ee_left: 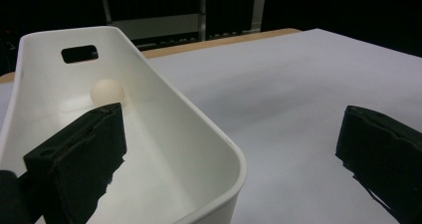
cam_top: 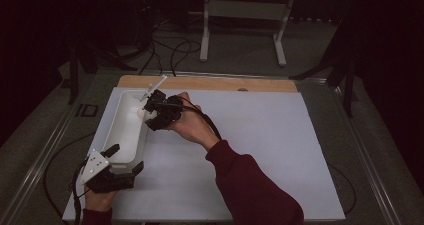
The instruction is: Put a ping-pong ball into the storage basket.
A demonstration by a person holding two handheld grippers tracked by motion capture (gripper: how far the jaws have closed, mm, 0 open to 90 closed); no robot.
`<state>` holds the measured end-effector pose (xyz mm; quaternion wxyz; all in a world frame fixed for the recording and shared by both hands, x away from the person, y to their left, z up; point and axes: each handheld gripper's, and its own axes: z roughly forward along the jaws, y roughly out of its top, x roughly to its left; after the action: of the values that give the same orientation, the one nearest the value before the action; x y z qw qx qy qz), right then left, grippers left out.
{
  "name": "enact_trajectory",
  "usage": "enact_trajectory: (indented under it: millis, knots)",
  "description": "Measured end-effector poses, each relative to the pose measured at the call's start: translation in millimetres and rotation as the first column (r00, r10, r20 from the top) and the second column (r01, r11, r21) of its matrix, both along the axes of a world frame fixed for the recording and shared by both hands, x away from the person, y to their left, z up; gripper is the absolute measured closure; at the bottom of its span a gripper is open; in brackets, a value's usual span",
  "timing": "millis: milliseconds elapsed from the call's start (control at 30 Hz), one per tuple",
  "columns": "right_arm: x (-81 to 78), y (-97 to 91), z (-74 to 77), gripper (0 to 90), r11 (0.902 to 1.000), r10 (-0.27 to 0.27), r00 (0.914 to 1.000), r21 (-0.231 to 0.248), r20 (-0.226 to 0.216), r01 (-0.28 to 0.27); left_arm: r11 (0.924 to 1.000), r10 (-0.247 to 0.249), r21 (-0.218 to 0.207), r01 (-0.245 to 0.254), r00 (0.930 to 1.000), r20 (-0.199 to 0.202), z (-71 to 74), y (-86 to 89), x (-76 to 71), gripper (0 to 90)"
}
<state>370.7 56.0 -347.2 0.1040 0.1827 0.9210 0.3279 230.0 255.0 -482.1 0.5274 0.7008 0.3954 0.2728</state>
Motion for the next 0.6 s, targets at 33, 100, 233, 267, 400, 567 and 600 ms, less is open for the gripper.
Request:
enact_trajectory:
  millis: [33,100,233,267,400,567,600]
  knots:
    - [-0.5,0.7,0.2,50.4,1.0,0.001,1.0,0.0,-0.001,-0.001,1.0,0.0,-0.001,0.0,1.0,0.0,0.0,-0.1,0.0,0.0]
    - [-0.9,1.9,0.5,50.5,1.0,0.005,1.0,-0.001,-0.001,-0.005,1.0,0.0,0.0,0.0,1.0,0.001,0.1,0.0,-0.1,0.0]
    - [-1.5,4.0,0.8,50.5,1.0,0.007,1.0,0.001,0.0,-0.007,1.0,0.0,-0.001,0.0,1.0,0.001,0.2,0.0,-0.2,0.0]
    - [-1.7,4.4,0.7,50.5,1.0,0.006,1.0,0.001,0.001,-0.006,1.0,0.0,-0.001,0.0,1.0,0.001,0.1,-0.1,-0.1,0.0]
    - [-1.9,6.6,0.8,50.5,0.9999,0.01,0.9999,0.002,-0.002,-0.01,1.0,0.001,-0.001,-0.001,1.0,0.001,0.1,-0.2,-0.1,0.0]
    - [-2.5,9.9,1.1,50.4,0.9999,0.014,0.9999,0.003,-0.002,-0.014,1.0,0.001,-0.002,-0.001,1.0,0.002,0.1,0.1,-0.2,0.0]
    - [-2.5,9.9,1.1,50.4,0.9999,0.014,0.9999,0.003,-0.002,-0.014,1.0,0.001,-0.002,-0.001,1.0,0.002,0.1,0.1,-0.2,0.0]
